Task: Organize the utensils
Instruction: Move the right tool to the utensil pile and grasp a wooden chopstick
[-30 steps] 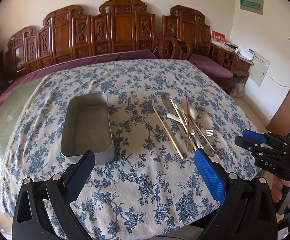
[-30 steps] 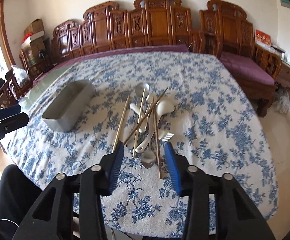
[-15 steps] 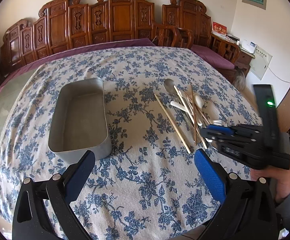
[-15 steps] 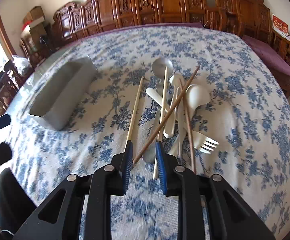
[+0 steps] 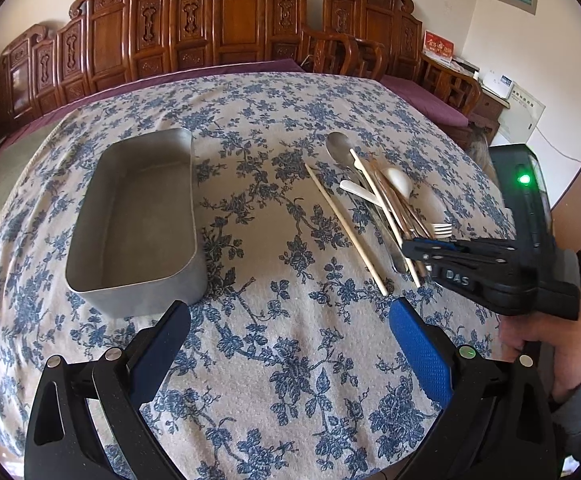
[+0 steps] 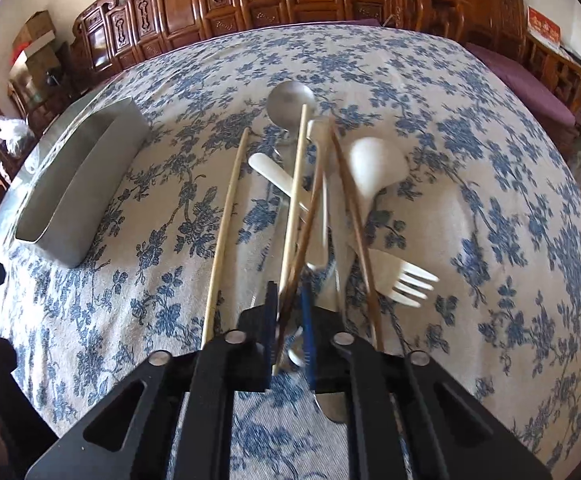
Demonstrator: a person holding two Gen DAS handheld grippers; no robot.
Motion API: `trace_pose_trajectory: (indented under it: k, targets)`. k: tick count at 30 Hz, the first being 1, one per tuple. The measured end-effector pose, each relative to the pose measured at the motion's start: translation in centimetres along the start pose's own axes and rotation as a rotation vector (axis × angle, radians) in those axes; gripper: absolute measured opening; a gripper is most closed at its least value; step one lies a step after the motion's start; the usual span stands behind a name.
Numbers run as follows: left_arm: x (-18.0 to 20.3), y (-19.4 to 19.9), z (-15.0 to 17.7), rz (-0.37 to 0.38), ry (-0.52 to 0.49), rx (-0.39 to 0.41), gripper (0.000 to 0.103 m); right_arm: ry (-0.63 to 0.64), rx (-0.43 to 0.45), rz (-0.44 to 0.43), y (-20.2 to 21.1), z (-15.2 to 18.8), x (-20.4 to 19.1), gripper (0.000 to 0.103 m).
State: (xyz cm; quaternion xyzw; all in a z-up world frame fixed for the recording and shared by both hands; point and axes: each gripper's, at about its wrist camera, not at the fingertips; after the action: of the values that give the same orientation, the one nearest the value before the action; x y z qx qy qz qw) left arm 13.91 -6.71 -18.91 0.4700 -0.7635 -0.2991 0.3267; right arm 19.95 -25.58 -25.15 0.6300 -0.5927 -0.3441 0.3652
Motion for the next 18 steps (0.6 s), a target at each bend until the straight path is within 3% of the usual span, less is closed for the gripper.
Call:
trace_pose_trajectory:
  k: [13,18]
  targets:
    - [1.6,-2.9,-0.8,-0.009,-0.033,-0.040,0.096,-0.046,0.066,-0.031,3.1,0.3,3.2,0.006]
    - [2.4,-4.7,-1.7,0.002,-0.040,-0.062,0.087,-0.045,0.103,-0.051,4.8,0.5,4.5,0.006]
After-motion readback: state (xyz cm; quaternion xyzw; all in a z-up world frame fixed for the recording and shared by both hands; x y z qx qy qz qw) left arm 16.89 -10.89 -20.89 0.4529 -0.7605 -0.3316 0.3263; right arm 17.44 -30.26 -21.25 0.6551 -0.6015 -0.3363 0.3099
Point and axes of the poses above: each gripper's, at about its wrist camera, not at the fingertips, and y roughly against the way its jaws point, x to its right, z to its underside, and after that the axes turned 9 degrees about z, right-handed
